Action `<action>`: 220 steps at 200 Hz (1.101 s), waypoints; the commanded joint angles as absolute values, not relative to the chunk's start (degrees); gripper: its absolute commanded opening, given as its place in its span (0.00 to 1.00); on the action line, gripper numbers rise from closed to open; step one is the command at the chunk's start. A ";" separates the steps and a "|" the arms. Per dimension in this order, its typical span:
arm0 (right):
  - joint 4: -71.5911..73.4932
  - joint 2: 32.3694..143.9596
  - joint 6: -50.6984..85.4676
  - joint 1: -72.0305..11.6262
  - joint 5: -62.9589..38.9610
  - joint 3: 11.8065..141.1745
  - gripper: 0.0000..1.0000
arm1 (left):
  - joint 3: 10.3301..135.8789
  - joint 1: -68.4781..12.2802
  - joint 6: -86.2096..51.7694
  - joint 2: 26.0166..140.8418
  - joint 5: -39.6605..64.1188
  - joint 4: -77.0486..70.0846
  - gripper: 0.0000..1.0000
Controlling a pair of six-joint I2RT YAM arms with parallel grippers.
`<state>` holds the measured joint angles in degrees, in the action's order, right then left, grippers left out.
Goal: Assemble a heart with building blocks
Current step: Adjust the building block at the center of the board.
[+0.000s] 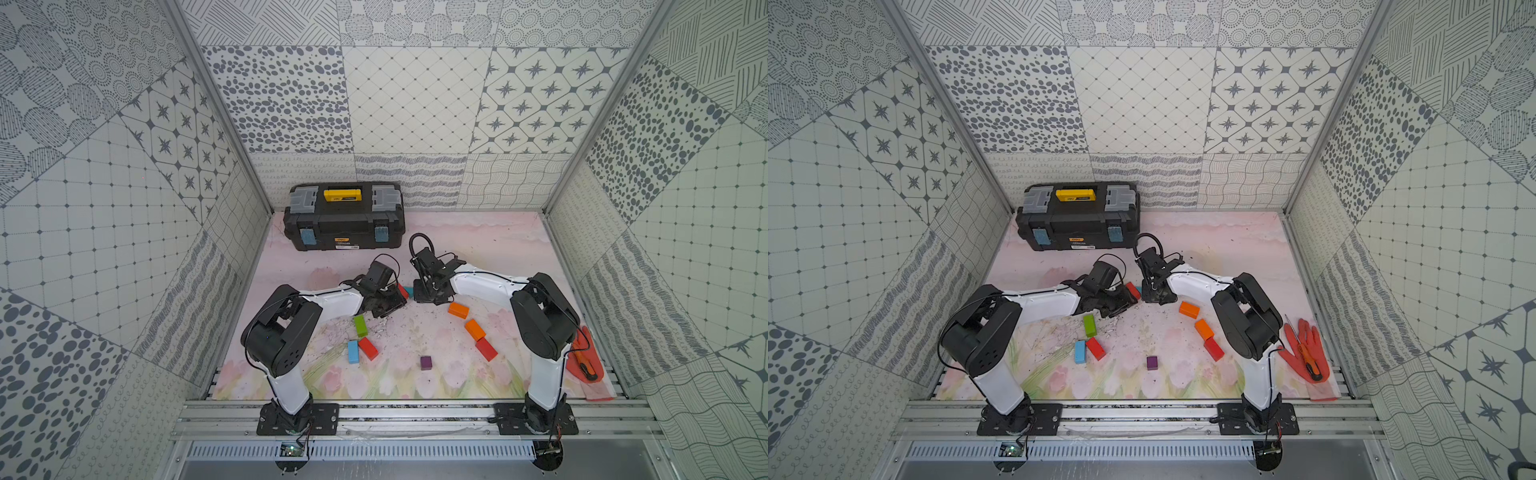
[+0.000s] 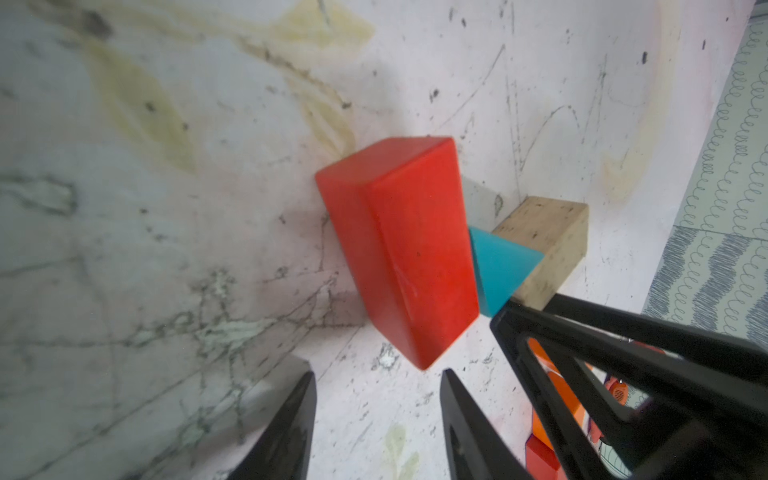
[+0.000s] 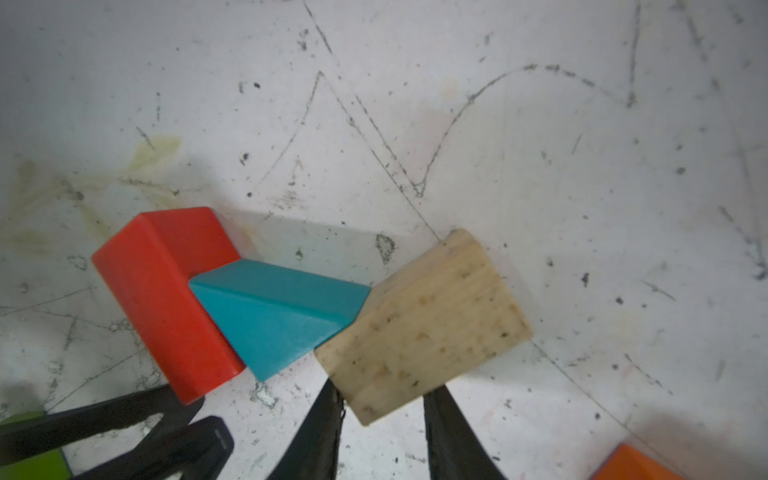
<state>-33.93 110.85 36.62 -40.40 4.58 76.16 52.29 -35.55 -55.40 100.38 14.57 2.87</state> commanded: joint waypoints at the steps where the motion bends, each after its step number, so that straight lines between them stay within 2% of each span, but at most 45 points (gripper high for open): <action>1: -33.13 111.85 36.91 -40.09 5.12 76.73 0.36 | 52.46 -36.19 -54.22 102.39 11.06 14.04 0.49; 220: -31.47 109.37 37.59 -40.15 3.96 74.07 0.36 | 56.73 -36.54 -54.63 104.46 0.33 19.90 0.42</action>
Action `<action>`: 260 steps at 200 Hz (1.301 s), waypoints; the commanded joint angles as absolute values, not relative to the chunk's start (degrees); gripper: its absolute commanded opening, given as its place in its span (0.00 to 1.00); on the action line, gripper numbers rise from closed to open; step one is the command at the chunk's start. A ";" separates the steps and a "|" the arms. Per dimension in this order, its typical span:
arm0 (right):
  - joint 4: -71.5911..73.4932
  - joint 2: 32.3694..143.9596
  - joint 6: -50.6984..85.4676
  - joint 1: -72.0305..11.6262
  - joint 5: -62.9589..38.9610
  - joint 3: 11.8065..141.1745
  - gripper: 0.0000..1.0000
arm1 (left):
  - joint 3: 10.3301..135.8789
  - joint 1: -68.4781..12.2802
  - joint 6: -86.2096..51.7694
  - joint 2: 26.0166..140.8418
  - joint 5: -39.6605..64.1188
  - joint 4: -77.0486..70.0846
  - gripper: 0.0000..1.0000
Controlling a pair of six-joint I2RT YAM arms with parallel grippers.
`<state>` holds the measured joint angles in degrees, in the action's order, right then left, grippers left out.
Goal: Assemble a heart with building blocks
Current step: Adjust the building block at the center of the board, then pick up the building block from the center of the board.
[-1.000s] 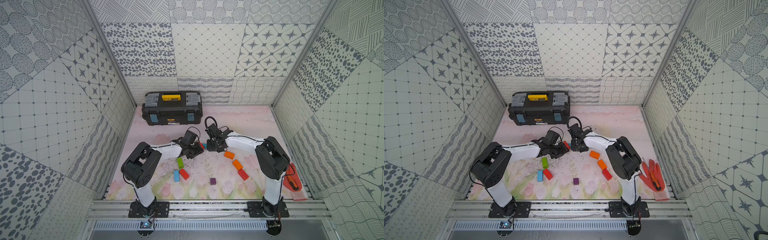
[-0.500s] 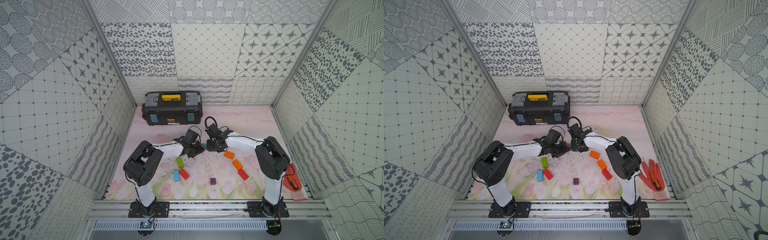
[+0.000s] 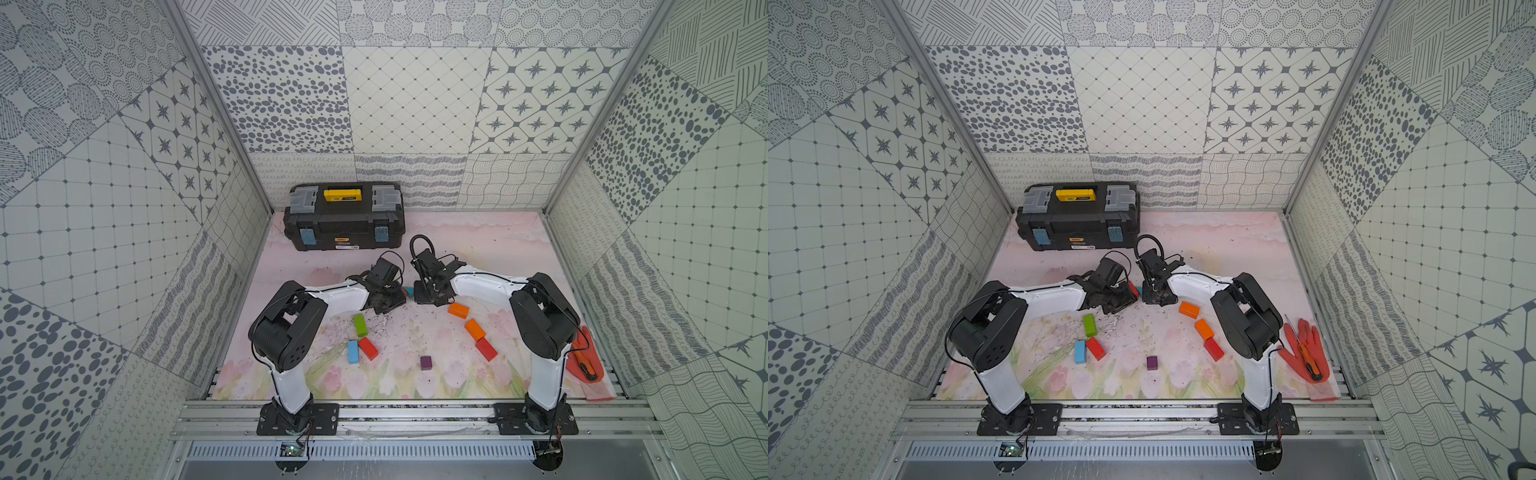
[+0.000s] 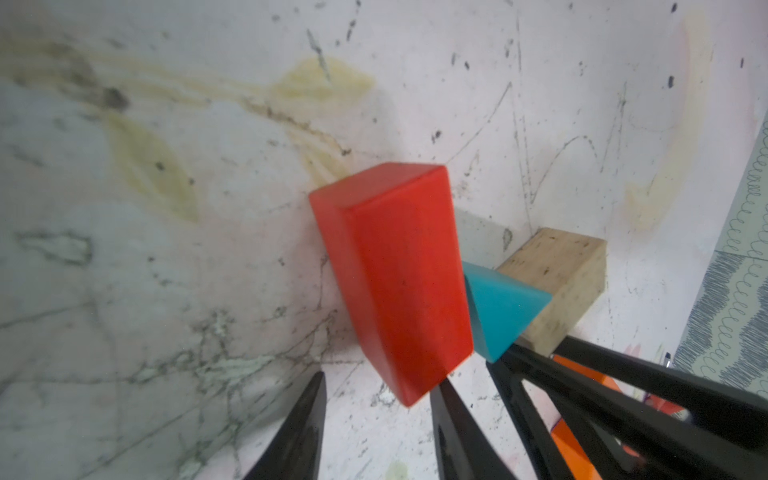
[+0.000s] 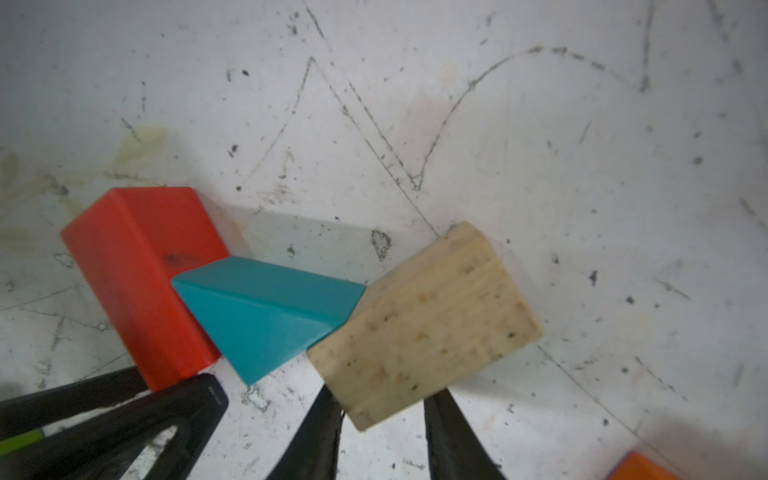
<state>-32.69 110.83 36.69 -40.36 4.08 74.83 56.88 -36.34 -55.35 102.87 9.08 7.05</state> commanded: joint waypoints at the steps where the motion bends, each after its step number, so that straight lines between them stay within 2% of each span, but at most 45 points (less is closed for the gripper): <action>1: -31.47 109.35 37.60 -40.16 3.96 74.04 0.36 | 56.71 -36.55 -54.61 104.48 0.34 19.88 0.42; 77: -31.64 110.37 37.05 -39.81 4.28 75.05 0.36 | 56.52 -37.28 -53.06 102.66 2.59 19.28 0.46; 153: -32.15 110.79 36.78 -39.29 3.62 76.48 0.36 | 54.14 -39.46 -52.04 87.91 -1.27 28.45 0.47; 165: -32.30 109.79 36.27 -39.42 3.01 76.13 0.40 | 54.37 -39.46 -51.24 85.77 -1.89 30.38 0.48; 179: -33.31 107.25 35.36 -39.55 3.06 75.56 0.53 | 54.72 -39.44 -50.05 83.34 -2.36 32.58 0.48; 192: -34.56 103.98 33.91 -39.64 3.53 74.75 0.69 | 54.61 -39.46 -49.26 81.01 -2.87 34.36 0.49; 216: -38.13 97.92 30.38 -39.41 5.42 72.81 0.84 | 53.74 -39.47 -47.76 76.22 -4.07 37.09 0.50; 230: -40.14 96.15 28.25 -38.58 6.32 71.86 0.88 | 52.92 -39.40 -46.81 73.61 -3.98 37.69 0.51; 260: -41.84 98.02 25.83 -33.78 2.56 69.28 0.89 | 50.49 -39.29 -44.86 69.76 -2.52 38.00 0.52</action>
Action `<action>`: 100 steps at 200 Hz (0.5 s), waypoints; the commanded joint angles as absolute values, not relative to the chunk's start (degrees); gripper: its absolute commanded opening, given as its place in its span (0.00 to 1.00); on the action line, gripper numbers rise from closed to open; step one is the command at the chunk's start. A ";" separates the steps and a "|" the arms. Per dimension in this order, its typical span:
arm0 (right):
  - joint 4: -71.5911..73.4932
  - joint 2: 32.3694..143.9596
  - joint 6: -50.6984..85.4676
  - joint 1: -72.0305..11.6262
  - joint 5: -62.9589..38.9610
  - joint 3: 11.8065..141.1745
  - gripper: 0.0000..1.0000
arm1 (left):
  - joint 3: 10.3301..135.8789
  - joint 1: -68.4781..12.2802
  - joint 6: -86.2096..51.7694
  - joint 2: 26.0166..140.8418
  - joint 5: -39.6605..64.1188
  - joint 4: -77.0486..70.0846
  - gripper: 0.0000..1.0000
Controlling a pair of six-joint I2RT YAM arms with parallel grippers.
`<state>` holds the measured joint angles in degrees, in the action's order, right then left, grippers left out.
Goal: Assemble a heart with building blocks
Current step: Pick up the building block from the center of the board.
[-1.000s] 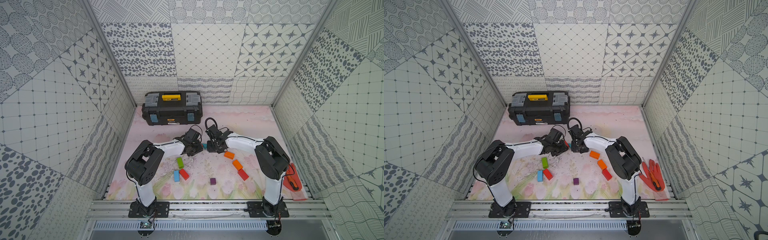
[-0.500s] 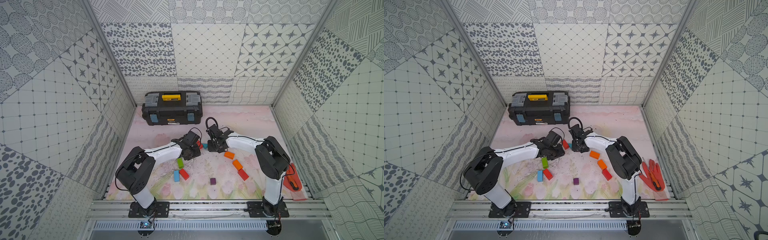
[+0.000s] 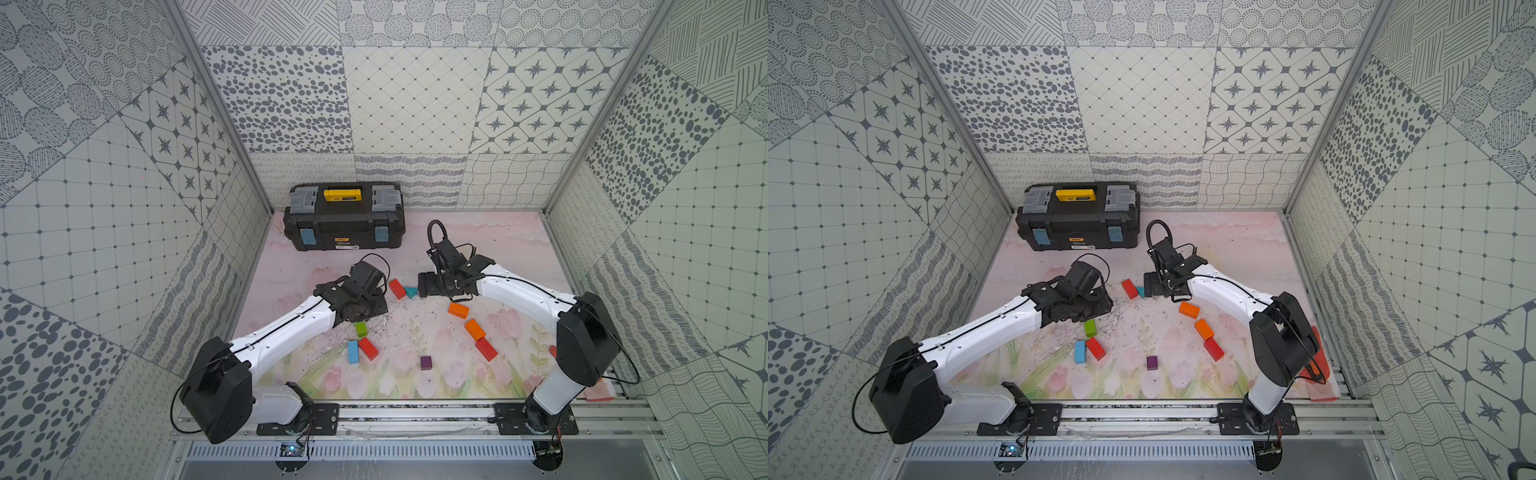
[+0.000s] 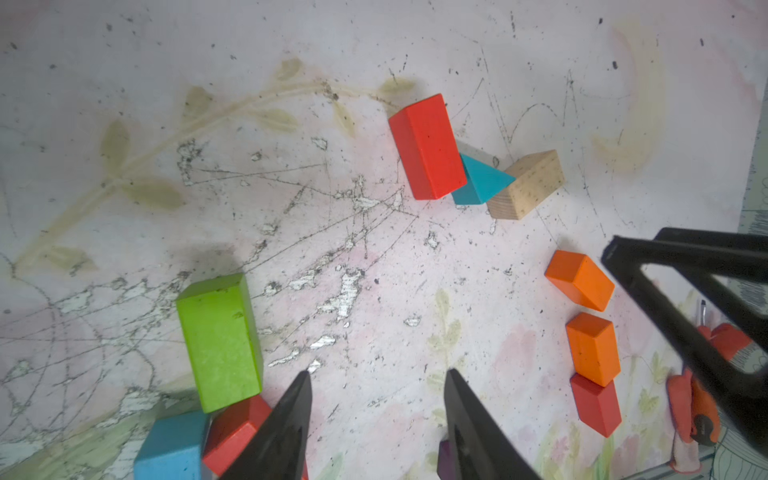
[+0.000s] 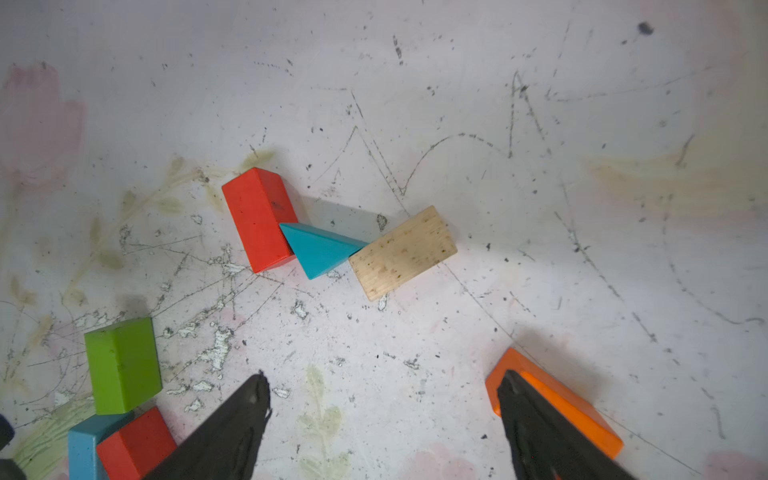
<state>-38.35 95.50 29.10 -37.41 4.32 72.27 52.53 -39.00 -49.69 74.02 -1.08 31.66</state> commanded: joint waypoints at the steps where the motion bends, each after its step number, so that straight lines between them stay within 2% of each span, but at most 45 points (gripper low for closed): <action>1: -41.79 98.05 25.75 -33.63 2.38 69.22 0.89 | 50.47 -39.29 -44.84 69.64 -2.49 38.07 0.52; 58: -40.61 102.11 22.79 -32.74 1.91 66.96 0.86 | 47.77 -36.03 -42.61 65.18 0.24 39.74 0.51; 73: -40.54 101.59 22.93 -32.78 1.31 65.67 0.82 | 47.54 -34.69 -42.09 64.53 0.81 40.25 0.51; 100: -40.56 99.57 23.64 -33.56 2.44 63.18 0.80 | 47.13 -33.18 -41.60 63.65 1.97 40.37 0.51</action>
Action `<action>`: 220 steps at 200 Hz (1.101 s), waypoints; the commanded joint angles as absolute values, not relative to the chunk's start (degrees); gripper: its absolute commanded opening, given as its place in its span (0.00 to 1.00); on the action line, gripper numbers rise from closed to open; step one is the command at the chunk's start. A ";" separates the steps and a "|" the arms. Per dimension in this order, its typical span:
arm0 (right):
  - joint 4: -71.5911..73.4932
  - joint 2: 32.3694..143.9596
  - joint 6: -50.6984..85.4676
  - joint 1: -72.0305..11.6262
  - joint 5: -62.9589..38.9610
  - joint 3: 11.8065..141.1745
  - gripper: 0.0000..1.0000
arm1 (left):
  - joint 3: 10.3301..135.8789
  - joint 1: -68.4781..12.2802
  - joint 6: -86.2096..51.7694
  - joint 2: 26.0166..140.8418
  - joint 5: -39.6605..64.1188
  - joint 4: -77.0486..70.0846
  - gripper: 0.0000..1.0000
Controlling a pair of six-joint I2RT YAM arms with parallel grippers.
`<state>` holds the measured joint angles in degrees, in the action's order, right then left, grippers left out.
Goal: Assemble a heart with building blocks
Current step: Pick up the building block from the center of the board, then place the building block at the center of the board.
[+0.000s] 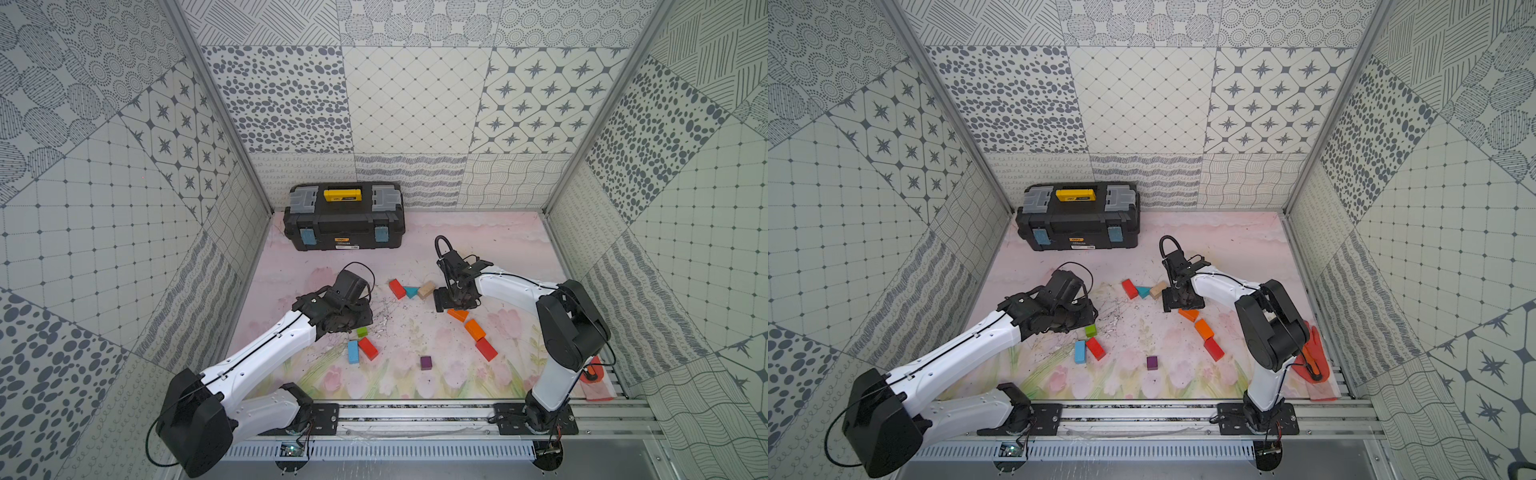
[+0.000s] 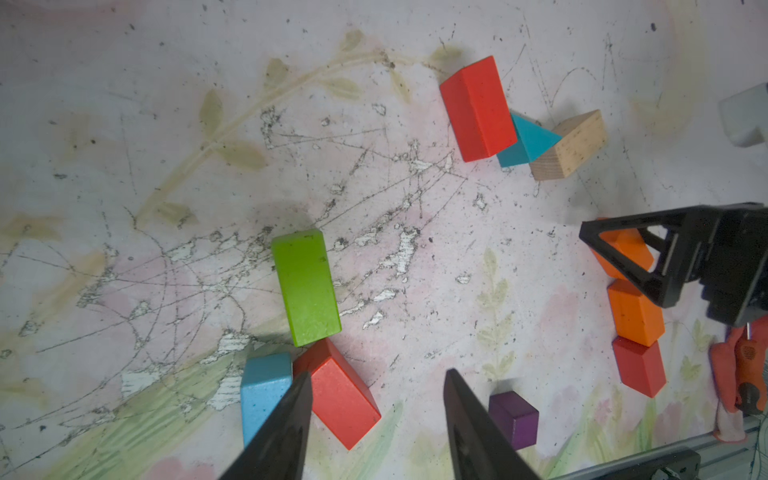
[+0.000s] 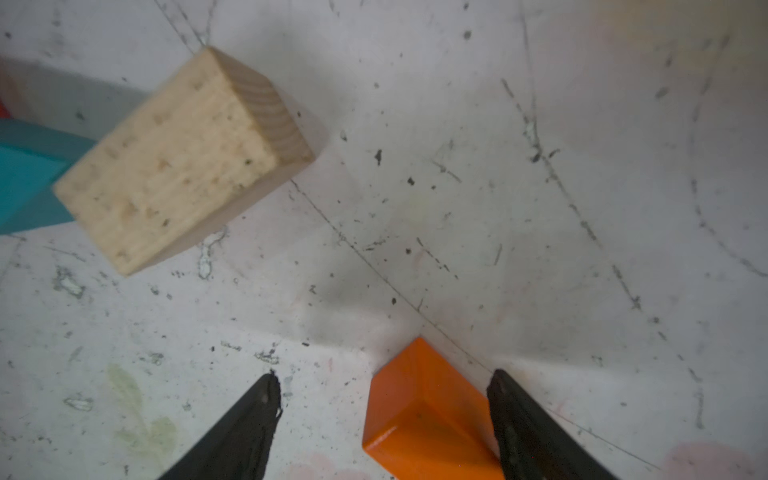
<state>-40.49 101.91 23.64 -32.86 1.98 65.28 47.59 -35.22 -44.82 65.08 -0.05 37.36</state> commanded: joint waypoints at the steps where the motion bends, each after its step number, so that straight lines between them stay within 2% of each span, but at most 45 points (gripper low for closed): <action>1: -40.54 99.49 23.64 -33.57 2.54 63.10 0.80 | 47.07 -33.25 -41.59 63.64 1.99 40.36 0.51; 22: -40.96 98.32 24.06 -34.09 4.04 61.92 0.80 | 46.92 -32.87 -41.48 63.63 2.34 40.17 0.50; 34: -41.11 97.88 24.59 -34.19 4.83 61.44 0.74 | 46.77 -32.85 -41.54 63.67 2.59 39.95 0.50; 47: -40.92 97.43 25.08 -34.23 5.08 60.93 0.60 | 46.38 -32.78 -41.79 63.76 2.67 39.73 0.49; 61: -40.05 97.18 25.31 -34.27 4.92 60.44 0.39 | 46.01 -32.70 -41.98 63.63 2.52 39.57 0.46; 72: -39.60 97.33 25.19 -34.22 4.84 60.81 0.31 | 45.65 -32.61 -42.23 63.38 2.21 39.45 0.44; 82: -39.21 97.96 24.67 -34.27 4.74 61.73 0.27 | 45.13 -32.52 -42.52 63.06 2.11 39.06 0.43; 116: -40.16 103.20 22.08 -34.34 4.44 68.49 0.25 | 43.73 -32.08 -43.43 62.89 2.02 37.80 0.39; 135: -40.43 105.47 21.21 -35.27 4.23 71.46 0.27 | 43.09 -31.99 -43.81 62.91 1.76 37.40 0.39; 143: -41.26 106.21 21.02 -35.81 4.77 72.52 0.31 | 42.84 -31.88 -43.84 62.91 1.76 37.20 0.39; 162: -42.93 106.53 21.68 -36.05 6.42 72.72 0.58 | 42.36 -31.80 -44.07 63.15 2.01 36.76 0.40; 171: -42.53 105.73 22.12 -36.10 6.59 71.44 0.62 | 42.12 -31.79 -44.12 63.32 2.18 36.61 0.40; 194: -41.54 103.74 22.59 -36.04 6.28 68.71 0.63 | 41.59 -31.73 -44.32 63.96 2.70 35.84 0.40; 220: -41.49 103.00 22.33 -36.05 7.44 67.59 0.48 | 41.64 -31.64 -44.26 64.68 3.13 35.52 0.39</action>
<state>-41.45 105.34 22.13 -36.10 5.58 68.75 41.76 -31.86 -43.62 63.86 2.39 36.73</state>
